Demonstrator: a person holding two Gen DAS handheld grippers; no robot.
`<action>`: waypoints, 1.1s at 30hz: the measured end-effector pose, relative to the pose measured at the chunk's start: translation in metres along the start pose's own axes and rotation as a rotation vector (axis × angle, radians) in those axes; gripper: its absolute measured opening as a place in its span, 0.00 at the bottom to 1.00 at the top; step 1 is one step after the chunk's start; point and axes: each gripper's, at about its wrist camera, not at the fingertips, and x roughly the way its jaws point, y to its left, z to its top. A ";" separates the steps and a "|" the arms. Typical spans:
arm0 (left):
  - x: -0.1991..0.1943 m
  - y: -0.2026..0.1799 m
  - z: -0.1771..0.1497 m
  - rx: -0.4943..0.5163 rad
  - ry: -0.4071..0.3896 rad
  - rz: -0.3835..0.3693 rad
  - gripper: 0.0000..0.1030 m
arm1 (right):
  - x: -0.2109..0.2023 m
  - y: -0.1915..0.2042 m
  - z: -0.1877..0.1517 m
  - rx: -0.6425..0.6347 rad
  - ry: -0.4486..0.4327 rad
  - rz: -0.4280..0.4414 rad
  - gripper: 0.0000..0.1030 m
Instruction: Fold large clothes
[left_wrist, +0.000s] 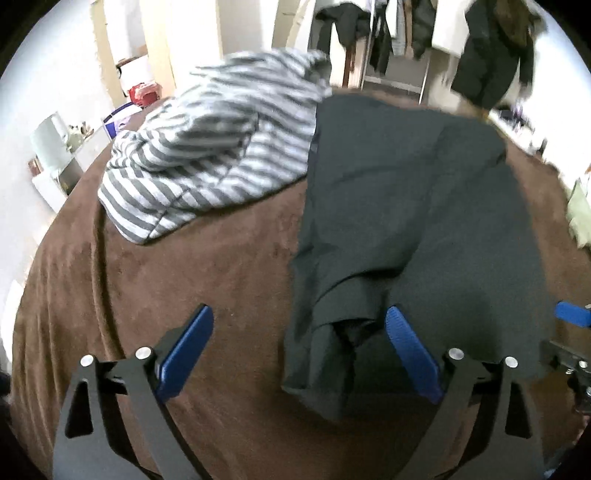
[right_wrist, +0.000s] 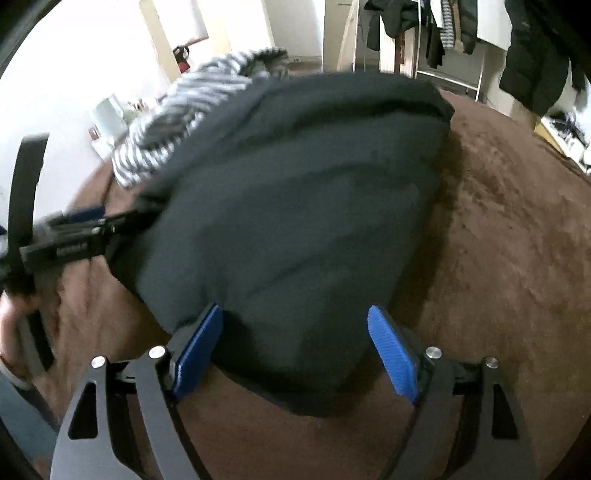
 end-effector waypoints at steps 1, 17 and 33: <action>0.008 0.001 -0.002 0.009 0.019 0.006 0.91 | 0.002 -0.006 -0.002 0.037 0.004 0.033 0.78; 0.011 0.024 -0.004 -0.054 -0.015 -0.140 0.94 | -0.011 -0.044 0.002 0.151 -0.052 0.140 0.78; -0.001 0.013 0.071 0.021 -0.017 -0.284 0.94 | 0.016 -0.125 0.051 0.379 -0.048 0.353 0.78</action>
